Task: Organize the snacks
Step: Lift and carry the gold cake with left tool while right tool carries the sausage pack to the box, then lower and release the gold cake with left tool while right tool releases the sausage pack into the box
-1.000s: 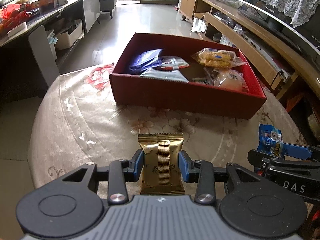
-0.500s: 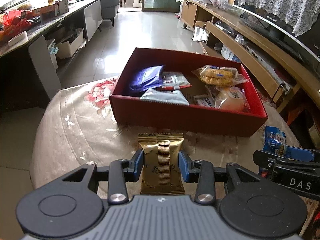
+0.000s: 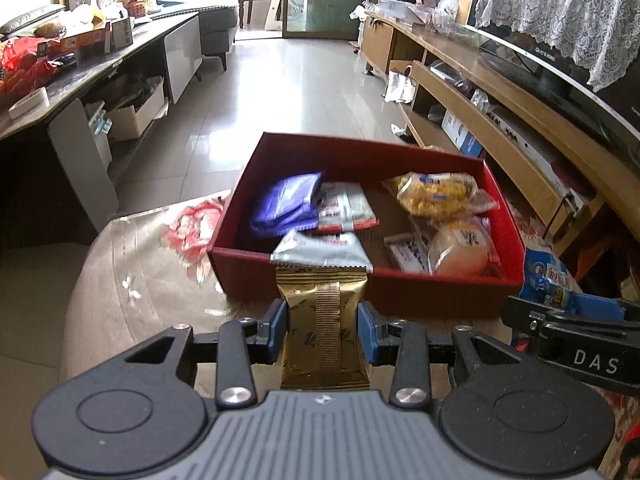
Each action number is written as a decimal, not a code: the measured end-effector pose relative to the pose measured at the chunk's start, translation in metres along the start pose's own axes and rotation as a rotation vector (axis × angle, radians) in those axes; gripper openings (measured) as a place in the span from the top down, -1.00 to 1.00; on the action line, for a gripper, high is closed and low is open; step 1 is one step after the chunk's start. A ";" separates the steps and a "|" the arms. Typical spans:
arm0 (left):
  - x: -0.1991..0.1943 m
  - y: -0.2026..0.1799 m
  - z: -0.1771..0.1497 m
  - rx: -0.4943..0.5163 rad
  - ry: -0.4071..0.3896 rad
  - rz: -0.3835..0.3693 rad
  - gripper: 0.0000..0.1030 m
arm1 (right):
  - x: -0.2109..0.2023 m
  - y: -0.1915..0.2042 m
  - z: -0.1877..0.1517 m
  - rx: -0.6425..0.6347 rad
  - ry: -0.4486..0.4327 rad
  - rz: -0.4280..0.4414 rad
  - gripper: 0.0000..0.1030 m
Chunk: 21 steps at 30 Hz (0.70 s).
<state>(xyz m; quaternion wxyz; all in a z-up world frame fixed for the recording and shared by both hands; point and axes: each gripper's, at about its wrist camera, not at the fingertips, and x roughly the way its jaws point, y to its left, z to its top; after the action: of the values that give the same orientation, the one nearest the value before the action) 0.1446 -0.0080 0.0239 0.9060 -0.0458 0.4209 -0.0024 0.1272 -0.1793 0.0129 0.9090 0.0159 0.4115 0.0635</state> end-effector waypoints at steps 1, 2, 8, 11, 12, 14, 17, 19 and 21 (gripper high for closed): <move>0.001 0.000 0.004 -0.003 -0.004 0.002 0.24 | 0.002 0.000 0.003 0.001 -0.001 0.001 -0.50; 0.003 0.000 0.008 -0.006 -0.007 0.003 0.24 | 0.004 0.000 0.006 0.002 -0.002 0.001 -0.50; 0.016 -0.003 0.034 -0.015 -0.031 0.014 0.24 | 0.015 0.000 0.027 0.014 -0.017 0.010 -0.50; 0.026 -0.004 0.048 -0.020 -0.039 0.018 0.24 | 0.024 0.001 0.039 0.018 -0.026 0.016 -0.50; 0.029 -0.005 0.052 -0.019 -0.040 0.020 0.24 | 0.028 0.002 0.043 0.019 -0.026 0.017 -0.50; 0.037 -0.008 0.058 -0.019 -0.040 0.022 0.24 | 0.036 0.002 0.050 0.022 -0.024 0.019 -0.50; 0.051 -0.013 0.066 -0.015 -0.028 0.023 0.24 | 0.049 0.001 0.060 0.027 -0.022 0.021 -0.50; 0.061 -0.015 0.069 -0.009 -0.018 0.030 0.24 | 0.058 0.001 0.066 0.033 -0.021 0.024 -0.50; 0.069 -0.016 0.072 -0.008 -0.010 0.038 0.24 | 0.066 0.000 0.069 0.036 -0.020 0.028 -0.51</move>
<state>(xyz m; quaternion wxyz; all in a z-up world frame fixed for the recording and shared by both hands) 0.2442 -0.0212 0.0187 0.9078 -0.0413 0.4170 0.0167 0.2223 -0.1687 0.0090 0.9117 0.0384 0.4033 0.0687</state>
